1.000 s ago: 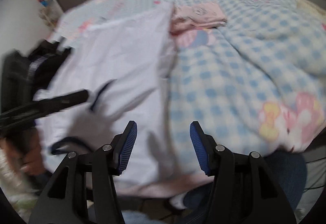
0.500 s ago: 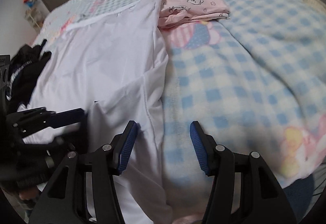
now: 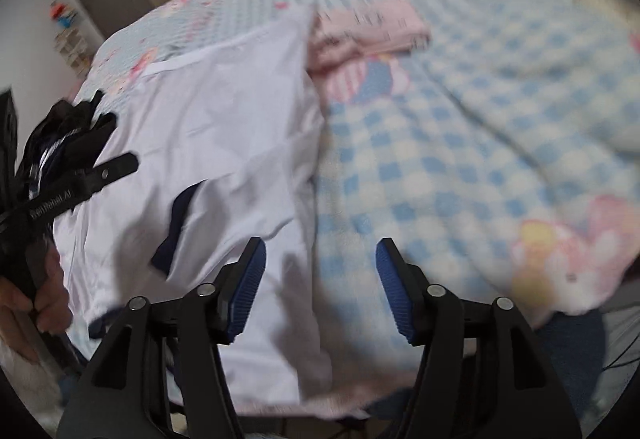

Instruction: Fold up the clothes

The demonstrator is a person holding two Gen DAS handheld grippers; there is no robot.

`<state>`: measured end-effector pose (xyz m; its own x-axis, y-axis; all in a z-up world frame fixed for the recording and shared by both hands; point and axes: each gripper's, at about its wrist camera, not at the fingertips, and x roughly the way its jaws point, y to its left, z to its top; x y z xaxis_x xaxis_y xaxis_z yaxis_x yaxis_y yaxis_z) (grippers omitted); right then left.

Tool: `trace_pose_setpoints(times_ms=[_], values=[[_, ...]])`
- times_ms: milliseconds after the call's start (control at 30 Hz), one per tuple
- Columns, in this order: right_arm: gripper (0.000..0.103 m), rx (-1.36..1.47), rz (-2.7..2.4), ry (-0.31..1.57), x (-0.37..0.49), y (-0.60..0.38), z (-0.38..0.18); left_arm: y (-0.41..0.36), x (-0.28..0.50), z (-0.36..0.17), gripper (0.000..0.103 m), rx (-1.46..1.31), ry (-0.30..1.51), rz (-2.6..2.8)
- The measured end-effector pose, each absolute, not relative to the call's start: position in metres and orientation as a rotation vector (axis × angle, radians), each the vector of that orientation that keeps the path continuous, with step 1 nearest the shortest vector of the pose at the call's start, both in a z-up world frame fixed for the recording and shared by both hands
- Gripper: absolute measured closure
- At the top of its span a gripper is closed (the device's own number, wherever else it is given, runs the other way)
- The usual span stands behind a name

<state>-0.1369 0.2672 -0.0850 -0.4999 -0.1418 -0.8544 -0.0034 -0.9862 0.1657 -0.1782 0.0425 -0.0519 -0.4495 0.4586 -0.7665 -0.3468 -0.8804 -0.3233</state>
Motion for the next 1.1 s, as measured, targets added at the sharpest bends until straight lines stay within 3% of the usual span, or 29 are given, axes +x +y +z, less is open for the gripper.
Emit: trace_pose_setpoints(times_ms=[100,233,433,500,667,800,900,1100], values=[[0.038,1.554,-2.638,-0.207,-0.129,0.263,-0.095,0.066,-0.162,-0.067,0.059,-1.288,-0.139,2.286],[0.045,1.752,-2.625,-0.123,-0.123,0.256,-0.125,0.079,-0.147,-0.084,0.059,-1.352,0.129,2.433],[0.044,1.646,-2.701,-0.18,-0.105,0.27,-0.098,0.022,-0.156,-0.065,0.061,-1.348,-0.268,2.427],[0.044,1.581,-2.7,-0.2,-0.106,0.266,-0.09,0.034,-0.147,-0.061,0.059,-1.292,-0.247,2.361],[0.045,1.616,-2.651,-0.197,-0.115,0.257,-0.102,0.063,-0.145,-0.082,0.06,-1.427,0.068,2.431],[0.047,1.648,-2.638,-0.226,-0.111,0.262,-0.105,0.043,-0.146,-0.076,0.059,-1.388,-0.143,2.384],[0.045,1.579,-2.687,-0.23,-0.112,0.267,-0.095,0.056,-0.145,-0.067,0.059,-1.316,-0.136,2.354],[0.046,1.631,-2.661,-0.236,-0.121,0.271,-0.101,0.062,-0.179,-0.079,0.059,-1.444,-0.05,2.375]])
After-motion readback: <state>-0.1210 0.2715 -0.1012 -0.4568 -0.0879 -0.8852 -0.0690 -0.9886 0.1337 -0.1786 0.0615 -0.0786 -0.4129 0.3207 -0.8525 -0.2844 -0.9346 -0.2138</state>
